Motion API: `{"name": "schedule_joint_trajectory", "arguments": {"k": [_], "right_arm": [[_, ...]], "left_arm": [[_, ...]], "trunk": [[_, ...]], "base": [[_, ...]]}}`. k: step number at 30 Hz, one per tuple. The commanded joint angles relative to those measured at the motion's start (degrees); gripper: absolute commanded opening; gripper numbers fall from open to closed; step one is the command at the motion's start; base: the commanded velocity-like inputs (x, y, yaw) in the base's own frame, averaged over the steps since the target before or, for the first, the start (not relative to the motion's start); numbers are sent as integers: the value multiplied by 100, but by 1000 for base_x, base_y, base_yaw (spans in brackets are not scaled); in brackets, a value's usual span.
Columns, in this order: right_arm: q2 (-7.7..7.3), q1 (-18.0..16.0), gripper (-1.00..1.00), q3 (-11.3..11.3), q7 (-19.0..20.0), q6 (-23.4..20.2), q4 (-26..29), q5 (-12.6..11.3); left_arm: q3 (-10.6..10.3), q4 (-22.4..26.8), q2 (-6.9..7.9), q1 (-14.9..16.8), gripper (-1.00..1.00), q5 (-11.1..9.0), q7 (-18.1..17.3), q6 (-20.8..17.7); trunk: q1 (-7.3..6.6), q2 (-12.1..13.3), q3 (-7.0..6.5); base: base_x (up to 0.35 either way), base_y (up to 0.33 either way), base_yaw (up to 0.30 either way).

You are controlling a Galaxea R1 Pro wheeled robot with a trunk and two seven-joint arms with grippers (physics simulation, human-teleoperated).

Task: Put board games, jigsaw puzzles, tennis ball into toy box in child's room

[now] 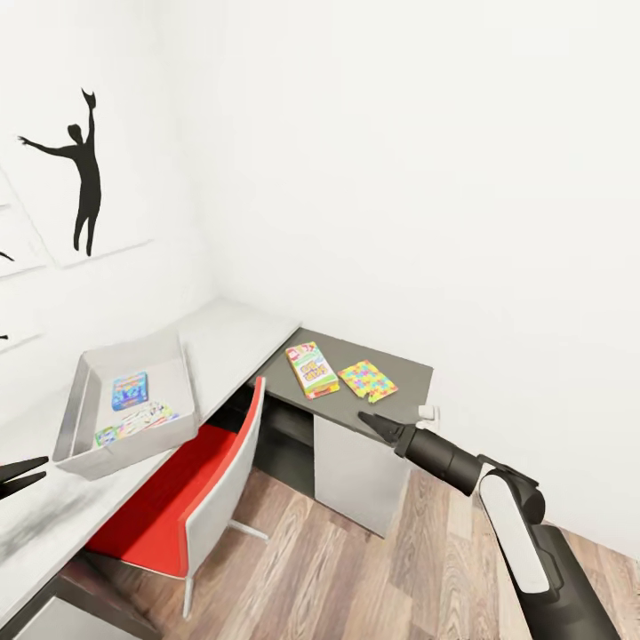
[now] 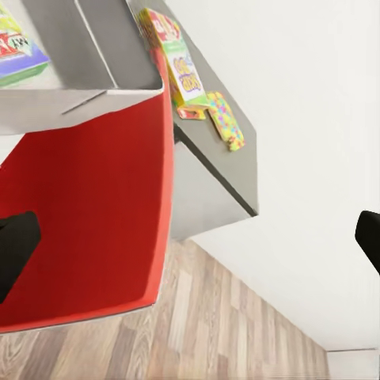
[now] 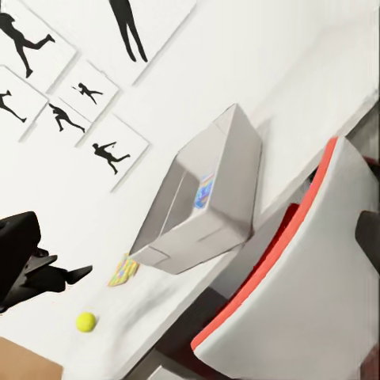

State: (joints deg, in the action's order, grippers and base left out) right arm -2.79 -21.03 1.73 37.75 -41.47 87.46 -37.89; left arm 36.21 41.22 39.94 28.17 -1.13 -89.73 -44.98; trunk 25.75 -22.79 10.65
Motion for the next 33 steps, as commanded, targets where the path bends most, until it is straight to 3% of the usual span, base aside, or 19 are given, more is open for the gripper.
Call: {"name": "schedule_joint_trajectory", "arguments": {"k": [1, 8, 11, 14, 20, 23, 26, 28, 30, 33], "right_arm": [[3, -6, 100, 41, 5, -38, -13, -22], [6, -6, 100, 460, 39, -50, -219, -26], [4, -6, 100, 619, 46, -48, -370, -26], [3, -6, 100, 660, 47, -47, -427, -19], [0, -6, 100, 691, 48, -46, -464, -1], [-2, -6, 100, 748, 47, -46, -473, 11], [-2, -6, 100, 777, 48, -46, -474, 15], [-2, -6, 100, 795, 45, -46, -477, 20], [-2, -6, 100, 801, 41, -46, -489, 23], [-2, -6, 100, 808, 31, -40, -574, 28]], "left_arm": [[3, 1, 3, 4, 100, 8, -27, -59], [-1, 133, -7, 4, 100, 4, -27, -55], [-110, 332, -247, 24, 100, 6, -27, -65], [-247, 653, -378, 86, 100, 7, -27, -136], [-595, 2142, -461, 347, 100, 29, -27, -1180], [-905, 2629, -475, 863, 100, 74, -27, -1448], [-1233, 2599, -495, 1272, 100, 190, -27, -1502], [-1560, 2361, -555, 1688, 100, 455, -27, -1502], [-1663, 2220, -632, 1881, 100, 614, -27, -1502], [-1789, 1879, -980, 2341, 100, 1078, 441, -1502]], "trunk": [[3, -13, 9], [3, -13, -17], [3, -13, -28], [3, -13, -40], [3, -13, -63], [3, -13, -74], [3, -13, -85], [3, -13, -93], [3, -13, -101], [3, -13, -112]], "base": [[44, -54, -274], [13, -16, -274], [2, -2, -274], [1, -1, -274], [0, 0, -274], [0, 0, -274], [0, 0, -274], [0, 0, -274], [0, 0, -274], [0, 0, -274]]}}
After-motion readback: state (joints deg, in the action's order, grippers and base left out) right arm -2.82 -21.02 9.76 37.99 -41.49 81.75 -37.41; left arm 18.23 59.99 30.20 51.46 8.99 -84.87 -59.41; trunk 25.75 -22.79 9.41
